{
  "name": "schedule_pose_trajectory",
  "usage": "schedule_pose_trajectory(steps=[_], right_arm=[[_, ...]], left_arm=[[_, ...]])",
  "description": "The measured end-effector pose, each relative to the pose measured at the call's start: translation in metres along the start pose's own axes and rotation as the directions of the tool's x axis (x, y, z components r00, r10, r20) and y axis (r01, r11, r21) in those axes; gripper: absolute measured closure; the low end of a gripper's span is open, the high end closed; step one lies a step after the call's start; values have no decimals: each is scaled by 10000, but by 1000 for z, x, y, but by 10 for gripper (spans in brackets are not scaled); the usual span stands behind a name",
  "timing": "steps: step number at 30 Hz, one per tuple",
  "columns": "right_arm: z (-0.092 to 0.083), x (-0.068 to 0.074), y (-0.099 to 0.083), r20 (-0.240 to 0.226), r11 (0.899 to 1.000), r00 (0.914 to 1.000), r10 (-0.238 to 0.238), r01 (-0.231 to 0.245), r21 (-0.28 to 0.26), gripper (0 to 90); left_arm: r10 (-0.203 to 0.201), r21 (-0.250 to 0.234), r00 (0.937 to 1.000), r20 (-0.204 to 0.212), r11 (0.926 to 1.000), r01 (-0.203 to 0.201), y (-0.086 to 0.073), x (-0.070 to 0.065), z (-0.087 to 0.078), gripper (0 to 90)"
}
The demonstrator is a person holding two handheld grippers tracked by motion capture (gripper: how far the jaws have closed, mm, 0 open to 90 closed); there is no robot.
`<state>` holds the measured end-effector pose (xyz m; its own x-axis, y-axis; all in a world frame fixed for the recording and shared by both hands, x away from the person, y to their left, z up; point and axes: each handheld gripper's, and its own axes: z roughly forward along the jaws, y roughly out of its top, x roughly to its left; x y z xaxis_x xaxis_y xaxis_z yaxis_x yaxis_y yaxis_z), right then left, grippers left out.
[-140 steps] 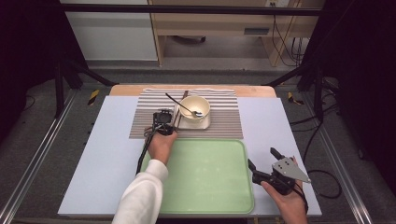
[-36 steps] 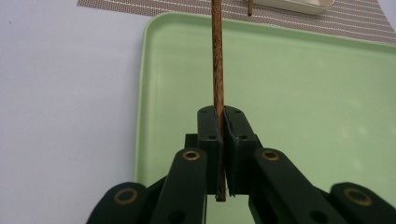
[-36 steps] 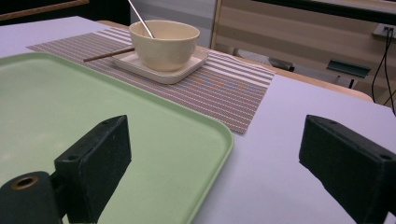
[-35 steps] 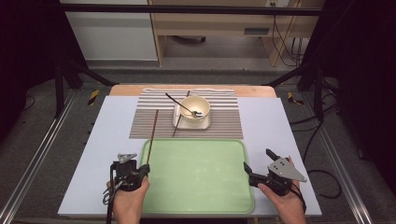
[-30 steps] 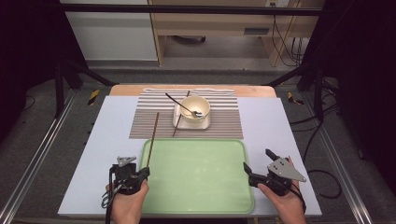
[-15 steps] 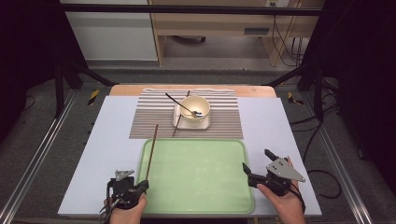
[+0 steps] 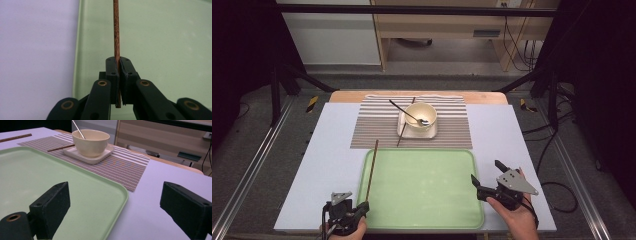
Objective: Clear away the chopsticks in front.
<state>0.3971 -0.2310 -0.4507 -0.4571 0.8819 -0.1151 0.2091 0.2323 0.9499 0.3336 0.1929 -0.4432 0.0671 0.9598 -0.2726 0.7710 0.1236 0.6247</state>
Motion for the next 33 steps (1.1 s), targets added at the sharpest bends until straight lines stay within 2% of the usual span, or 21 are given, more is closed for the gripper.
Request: schedule_pose_trajectory(steps=[5, 8, 17, 21, 23, 26, 31, 33], right_arm=[[0, 0, 0, -10, 10000, 10000, 13, -13, -12, 94], [0, 0, 0, -9, 10000, 10000, 30, -30, -1, 94], [0, 0, 0, -57, 9998, 9998, 209, -209, -30, 94], [-1, 0, -2, -33, 9998, 9998, 192, -192, -10, 93], [-1, -1, -2, -27, 9996, 9996, 286, -286, 14, 94], [0, -2, -3, -58, 9994, 9994, 334, -334, 34, 93], [-4, -2, -3, -2, 9990, 9990, 446, -446, -28, 94], [-3, -1, -3, -24, 9991, 9991, 426, -426, -24, 94]], left_arm=[[178, -83, 9995, -256, 9998, -180, -1, -3, -2, 861], [435, -78, 9976, -532, 9990, -440, -2, -5, -3, 861], [1064, -54, 9853, -1338, 9941, -1081, -2, -15, -4, 861], [1067, -22, 9835, -1464, 9941, -1082, -4, -18, -2, 861], [865, -78, 9851, -1484, 9960, -886, -6, -17, 0, 861], [873, 16, 9827, -1631, 9961, -882, -7, -15, 0, 861], [1241, 319, 9754, -1822, 9922, -1203, -9, -19, 0, 861], [1258, 327, 9737, -1897, 9920, -1218, -10, -18, 0, 861]])
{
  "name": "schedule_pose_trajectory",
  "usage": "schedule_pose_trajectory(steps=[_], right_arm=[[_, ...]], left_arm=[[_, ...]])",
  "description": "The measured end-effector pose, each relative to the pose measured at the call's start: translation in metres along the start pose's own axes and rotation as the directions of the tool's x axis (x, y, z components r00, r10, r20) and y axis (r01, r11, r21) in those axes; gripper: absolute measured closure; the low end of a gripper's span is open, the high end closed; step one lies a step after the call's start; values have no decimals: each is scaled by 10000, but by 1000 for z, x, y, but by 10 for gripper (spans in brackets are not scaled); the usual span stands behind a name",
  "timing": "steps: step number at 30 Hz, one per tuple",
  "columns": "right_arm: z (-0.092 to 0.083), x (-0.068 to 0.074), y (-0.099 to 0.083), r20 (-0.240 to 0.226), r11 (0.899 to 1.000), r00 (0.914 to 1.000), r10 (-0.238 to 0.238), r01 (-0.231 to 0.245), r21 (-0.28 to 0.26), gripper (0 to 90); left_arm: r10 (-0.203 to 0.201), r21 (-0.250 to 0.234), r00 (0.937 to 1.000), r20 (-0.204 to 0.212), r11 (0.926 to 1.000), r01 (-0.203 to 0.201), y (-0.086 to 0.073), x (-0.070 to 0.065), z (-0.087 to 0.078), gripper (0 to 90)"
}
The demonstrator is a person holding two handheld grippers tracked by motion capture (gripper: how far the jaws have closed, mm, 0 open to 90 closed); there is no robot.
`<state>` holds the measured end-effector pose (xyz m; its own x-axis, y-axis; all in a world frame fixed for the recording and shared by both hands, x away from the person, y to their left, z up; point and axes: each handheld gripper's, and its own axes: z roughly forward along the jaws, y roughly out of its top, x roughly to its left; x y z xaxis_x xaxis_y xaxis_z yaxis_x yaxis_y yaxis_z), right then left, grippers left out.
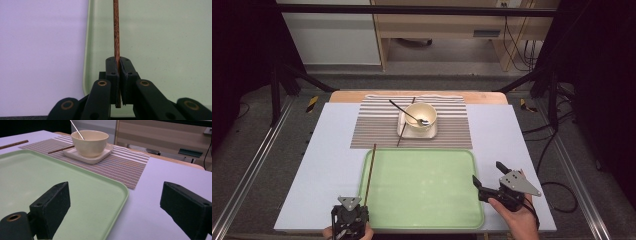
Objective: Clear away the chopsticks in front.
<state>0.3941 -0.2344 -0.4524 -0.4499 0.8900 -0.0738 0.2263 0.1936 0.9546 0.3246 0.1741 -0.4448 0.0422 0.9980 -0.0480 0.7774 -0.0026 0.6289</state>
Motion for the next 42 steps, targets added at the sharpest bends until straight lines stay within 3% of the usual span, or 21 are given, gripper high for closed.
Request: schedule_pose_trajectory(steps=[11, 17, 42], right_arm=[[2, 1, 0, -90, 10000, 9999, -84, 85, 45, 93], [2, 2, 1, -122, 9999, 9999, -111, 111, 34, 94], [2, 3, 1, -237, 9999, 9996, -152, 153, 56, 96]], left_arm=[[-117, 191, 9999, 57, 9998, 115, -2, 2, 4, 861], [-579, 161, 9978, 310, 9982, 574, -4, 7, 5, 861], [-483, 437, 9983, 331, 9979, 469, -10, 9, 6, 860]])
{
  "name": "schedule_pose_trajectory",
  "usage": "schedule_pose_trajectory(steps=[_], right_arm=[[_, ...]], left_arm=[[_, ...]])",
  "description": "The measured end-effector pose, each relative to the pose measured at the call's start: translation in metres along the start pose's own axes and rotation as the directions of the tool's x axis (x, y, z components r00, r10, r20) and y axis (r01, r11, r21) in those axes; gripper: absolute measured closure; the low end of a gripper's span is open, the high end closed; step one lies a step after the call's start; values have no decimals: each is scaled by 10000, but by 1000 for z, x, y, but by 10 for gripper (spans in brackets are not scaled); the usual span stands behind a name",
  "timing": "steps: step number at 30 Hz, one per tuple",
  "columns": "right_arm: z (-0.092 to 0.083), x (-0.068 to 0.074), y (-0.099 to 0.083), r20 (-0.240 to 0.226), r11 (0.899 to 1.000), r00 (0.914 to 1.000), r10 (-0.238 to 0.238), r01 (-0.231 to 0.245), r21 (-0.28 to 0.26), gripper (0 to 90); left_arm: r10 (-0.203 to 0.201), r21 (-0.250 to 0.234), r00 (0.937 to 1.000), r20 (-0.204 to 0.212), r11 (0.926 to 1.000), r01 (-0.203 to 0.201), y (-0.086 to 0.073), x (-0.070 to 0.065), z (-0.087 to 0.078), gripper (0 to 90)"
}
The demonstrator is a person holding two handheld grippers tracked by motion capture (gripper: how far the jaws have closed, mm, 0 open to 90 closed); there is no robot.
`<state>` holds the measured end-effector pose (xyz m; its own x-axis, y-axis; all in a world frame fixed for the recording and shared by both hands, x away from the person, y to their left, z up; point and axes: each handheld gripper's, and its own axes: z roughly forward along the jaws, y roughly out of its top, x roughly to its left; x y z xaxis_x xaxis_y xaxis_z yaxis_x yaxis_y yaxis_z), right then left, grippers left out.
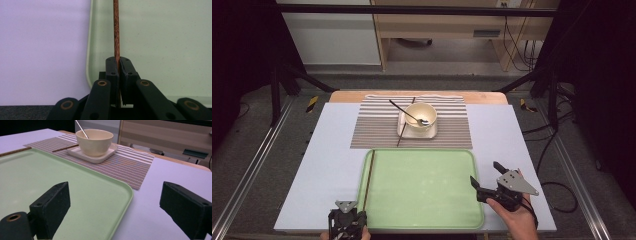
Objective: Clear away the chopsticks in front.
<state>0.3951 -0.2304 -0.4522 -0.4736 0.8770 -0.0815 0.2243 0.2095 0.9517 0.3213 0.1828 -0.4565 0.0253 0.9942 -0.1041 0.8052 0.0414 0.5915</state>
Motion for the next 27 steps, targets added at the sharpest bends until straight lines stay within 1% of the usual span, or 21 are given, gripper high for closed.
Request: schedule_pose_trajectory(steps=[5, 9, 16, 27], right_arm=[[0, 0, 0, -11, 10000, 10000, 17, -17, 2, 96], [0, 0, 0, -10, 10000, 10000, 3, -3, -5, 96], [0, 0, 0, -13, 10000, 10000, 18, -18, -14, 96], [0, 0, 0, -29, 10000, 10000, 19, -19, -24, 96]], left_arm=[[-76, 19, 10000, 20, 10000, 76, 0, 0, 1, 858], [-16, 59, 10000, -2, 10000, 16, 0, 0, 1, 858], [-43, 99, 10000, 32, 9999, 42, 1, 1, 3, 858], [-81, -28, 10000, -44, 10000, 80, 1, 0, 4, 845]])
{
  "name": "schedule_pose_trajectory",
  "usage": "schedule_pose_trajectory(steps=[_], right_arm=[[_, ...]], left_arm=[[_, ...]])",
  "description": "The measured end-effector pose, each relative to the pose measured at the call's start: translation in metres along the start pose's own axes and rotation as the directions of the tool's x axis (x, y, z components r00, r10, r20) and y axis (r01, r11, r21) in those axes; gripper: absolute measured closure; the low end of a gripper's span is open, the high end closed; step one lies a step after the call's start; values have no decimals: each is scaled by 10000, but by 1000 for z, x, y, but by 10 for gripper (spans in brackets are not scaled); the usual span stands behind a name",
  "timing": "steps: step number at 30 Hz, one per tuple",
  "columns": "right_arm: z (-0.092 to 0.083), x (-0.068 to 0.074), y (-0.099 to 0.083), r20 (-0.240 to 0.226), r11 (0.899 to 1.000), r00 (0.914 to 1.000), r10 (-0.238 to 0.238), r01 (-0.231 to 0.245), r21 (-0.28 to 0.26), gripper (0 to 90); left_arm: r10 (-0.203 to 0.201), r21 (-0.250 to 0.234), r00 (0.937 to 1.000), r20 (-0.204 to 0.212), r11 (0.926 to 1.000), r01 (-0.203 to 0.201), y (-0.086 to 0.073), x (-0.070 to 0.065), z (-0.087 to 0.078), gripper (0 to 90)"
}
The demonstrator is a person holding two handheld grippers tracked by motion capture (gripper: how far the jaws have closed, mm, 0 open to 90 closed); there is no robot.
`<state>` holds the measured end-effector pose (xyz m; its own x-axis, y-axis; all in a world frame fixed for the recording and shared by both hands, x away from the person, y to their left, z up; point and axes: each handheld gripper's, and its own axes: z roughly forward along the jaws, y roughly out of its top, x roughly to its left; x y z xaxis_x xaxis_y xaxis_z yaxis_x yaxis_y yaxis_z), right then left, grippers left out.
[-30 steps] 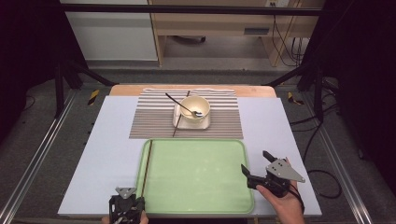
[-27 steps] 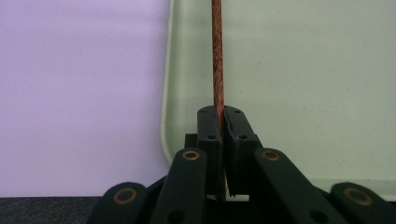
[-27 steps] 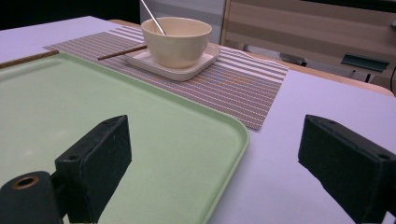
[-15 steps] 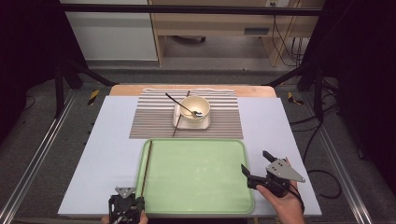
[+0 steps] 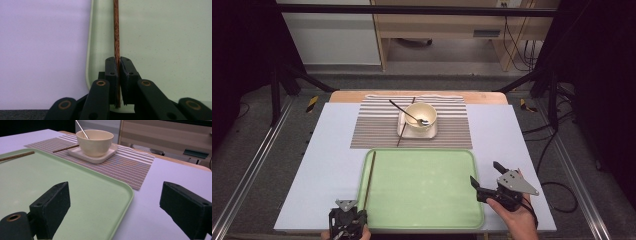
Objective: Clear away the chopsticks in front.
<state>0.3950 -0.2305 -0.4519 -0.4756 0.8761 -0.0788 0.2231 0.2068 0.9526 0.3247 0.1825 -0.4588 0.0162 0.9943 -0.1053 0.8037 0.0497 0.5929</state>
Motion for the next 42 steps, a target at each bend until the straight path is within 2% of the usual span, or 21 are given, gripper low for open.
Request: schedule_pose_trajectory(steps=[8, 11, 18, 23, 27, 29, 34, 36, 39, 42], right_arm=[[0, 0, 0, -4, 10000, 10000, 37, -37, -12, 96], [0, 0, 0, -2, 10000, 10000, 46, -46, -18, 95], [0, -1, 0, 15, 10000, 10000, 40, -40, -13, 95], [0, -1, 0, 35, 10000, 10000, -23, 24, -21, 95], [1, -1, 1, 53, 9999, 9999, -146, 146, -5, 93], [2, -1, 0, 82, 9999, 9998, -165, 165, 29, 93], [2, -3, 0, 195, 9998, 9996, -191, 189, 101, 92], [2, -3, 0, 235, 9998, 9996, -178, 176, 115, 92], [2, -4, 0, 253, 9998, 9996, -157, 153, 141, 92], [2, -4, -1, 242, 9998, 9996, -166, 163, 144, 92]], left_arm=[[5, -113, 10000, -45, 9999, -6, 0, -1, -1, 798], [50, -396, 10000, -54, 9992, -52, 3, -3, -8, 751], [590, -831, 9983, 6, 9948, -588, 17, -9, -18, 638], [1204, -1159, 9927, -90, 9859, -1206, 30, -17, -10, 524], [1661, -1363, 9861, 81, 9771, -1635, 40, -23, -3, 462], [1740, -1550, 9846, 172, 9733, -1693, 43, -24, -1, 430], [2264, -1576, 9738, 225, 9627, -2201, 53, -28, 3, 349], [2146, -1692, 9760, 366, 9639, -2056, 58, -30, 5, 329], [2253, -1829, 9737, 330, 9592, -2158, 67, -35, 5, 291], [2184, -1911, 9751, 372, 9594, -2076, 78, -37, 7, 233]])
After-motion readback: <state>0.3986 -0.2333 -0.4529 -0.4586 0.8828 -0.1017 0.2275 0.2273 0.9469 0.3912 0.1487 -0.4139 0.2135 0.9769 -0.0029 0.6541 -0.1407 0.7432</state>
